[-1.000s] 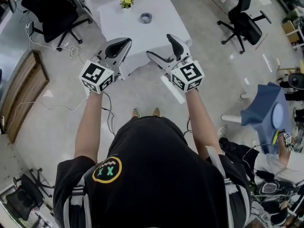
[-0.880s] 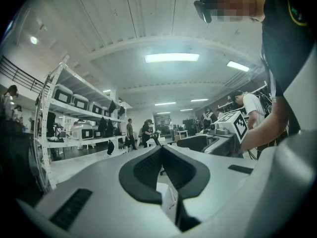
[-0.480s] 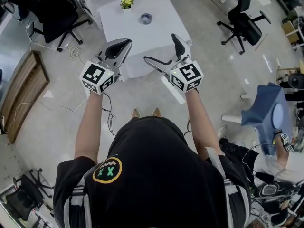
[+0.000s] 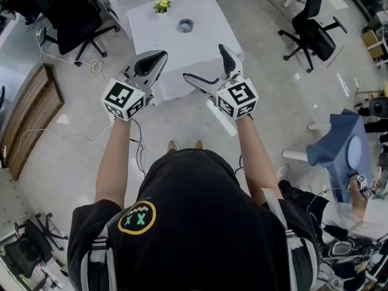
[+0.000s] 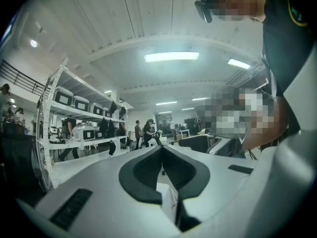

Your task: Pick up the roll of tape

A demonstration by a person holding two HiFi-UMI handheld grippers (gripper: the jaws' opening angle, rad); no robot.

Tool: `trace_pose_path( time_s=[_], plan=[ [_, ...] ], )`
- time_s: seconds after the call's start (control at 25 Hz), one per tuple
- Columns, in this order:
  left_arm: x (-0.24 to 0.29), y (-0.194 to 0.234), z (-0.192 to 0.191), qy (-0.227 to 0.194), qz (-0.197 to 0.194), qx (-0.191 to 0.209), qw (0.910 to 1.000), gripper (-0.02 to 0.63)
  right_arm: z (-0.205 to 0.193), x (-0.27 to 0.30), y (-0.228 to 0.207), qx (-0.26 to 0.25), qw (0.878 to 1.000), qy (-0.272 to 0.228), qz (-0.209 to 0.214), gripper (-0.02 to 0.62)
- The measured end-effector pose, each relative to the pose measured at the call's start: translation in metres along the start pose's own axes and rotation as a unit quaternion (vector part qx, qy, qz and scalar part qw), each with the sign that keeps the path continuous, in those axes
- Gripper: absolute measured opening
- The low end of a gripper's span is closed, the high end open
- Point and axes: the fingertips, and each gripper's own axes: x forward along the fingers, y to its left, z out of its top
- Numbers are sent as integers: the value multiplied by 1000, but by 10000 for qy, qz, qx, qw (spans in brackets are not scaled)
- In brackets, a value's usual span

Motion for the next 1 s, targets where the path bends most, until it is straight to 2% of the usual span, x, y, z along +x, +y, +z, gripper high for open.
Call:
trace_pose_path(
  time_s=[0.32,0.56,0.8,1.0],
  plan=[
    [21,-22,5,27,214,48,9998,20,-1,-24,-14,-41,9997,3,223,598],
    [38,-34,3,75,210,66,9997,20,-4,-36,-34,3,9998,-57,209,598],
    [54,-25,-8,105,187,79,9997,20,-15,-25,-51,31,9998,-62,199,598],
    [72,5,-19,96,166,41,9998,20,-23,1,-72,49,9998,-14,170,598]
  ],
)
